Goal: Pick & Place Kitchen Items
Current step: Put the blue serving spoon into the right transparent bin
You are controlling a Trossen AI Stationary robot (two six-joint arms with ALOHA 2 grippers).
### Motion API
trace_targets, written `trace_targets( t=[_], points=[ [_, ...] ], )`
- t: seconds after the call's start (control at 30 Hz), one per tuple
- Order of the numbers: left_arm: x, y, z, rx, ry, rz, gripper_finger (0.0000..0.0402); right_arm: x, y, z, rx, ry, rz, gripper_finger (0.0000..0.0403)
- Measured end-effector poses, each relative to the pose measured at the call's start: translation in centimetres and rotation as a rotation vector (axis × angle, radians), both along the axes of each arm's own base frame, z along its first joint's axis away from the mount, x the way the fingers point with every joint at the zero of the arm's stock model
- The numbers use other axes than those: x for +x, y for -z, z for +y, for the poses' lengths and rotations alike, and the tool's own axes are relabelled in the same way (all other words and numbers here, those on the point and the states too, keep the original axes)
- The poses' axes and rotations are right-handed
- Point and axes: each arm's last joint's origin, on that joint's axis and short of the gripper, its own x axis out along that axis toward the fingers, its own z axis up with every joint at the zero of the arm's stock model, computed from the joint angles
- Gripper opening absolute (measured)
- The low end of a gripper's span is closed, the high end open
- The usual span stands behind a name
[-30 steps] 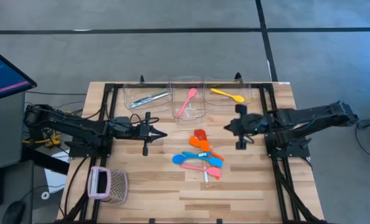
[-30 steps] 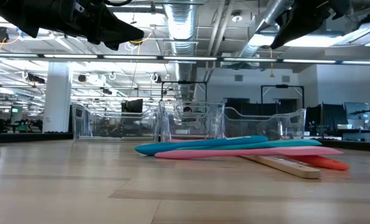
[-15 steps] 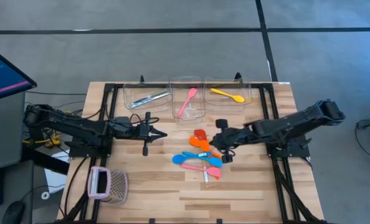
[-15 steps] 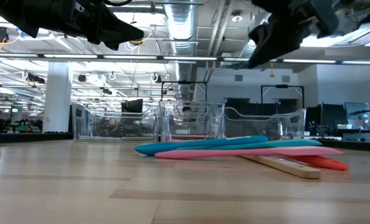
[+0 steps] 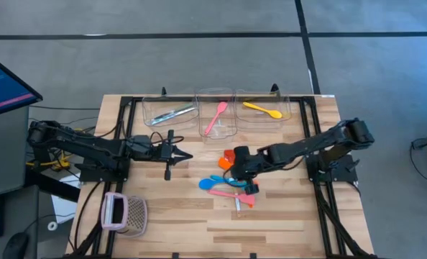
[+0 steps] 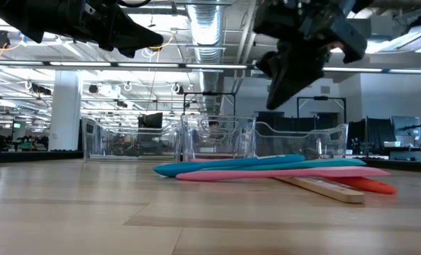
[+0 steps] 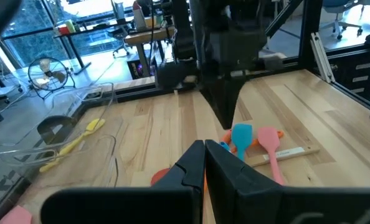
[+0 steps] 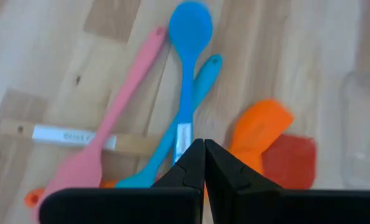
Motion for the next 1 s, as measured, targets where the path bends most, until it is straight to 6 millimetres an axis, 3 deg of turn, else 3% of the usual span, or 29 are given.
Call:
trace_targets(
  t=[0.27,0.47,0.73,1.0],
  points=[
    [-0.5,1.5,0.0,-0.031,-0.007,0.043,0.0002,2.0,1.8,0.4,-0.034,-0.025,0.139,0.0012],
    [-1.1,2.9,0.1,-0.052,-0.014,0.083,0.0002,3.1,2.7,0.7,-0.050,-0.049,0.166,0.0080],
    [-1.2,3.0,0.1,-0.078,-0.021,0.078,0.0002,3.1,3.0,0.7,-0.040,-0.029,0.183,0.0169],
    [-1.2,3.0,0.1,-0.096,-0.025,0.072,0.0002,3.2,2.9,0.8,-0.013,-0.030,0.173,0.0184]
  ],
)
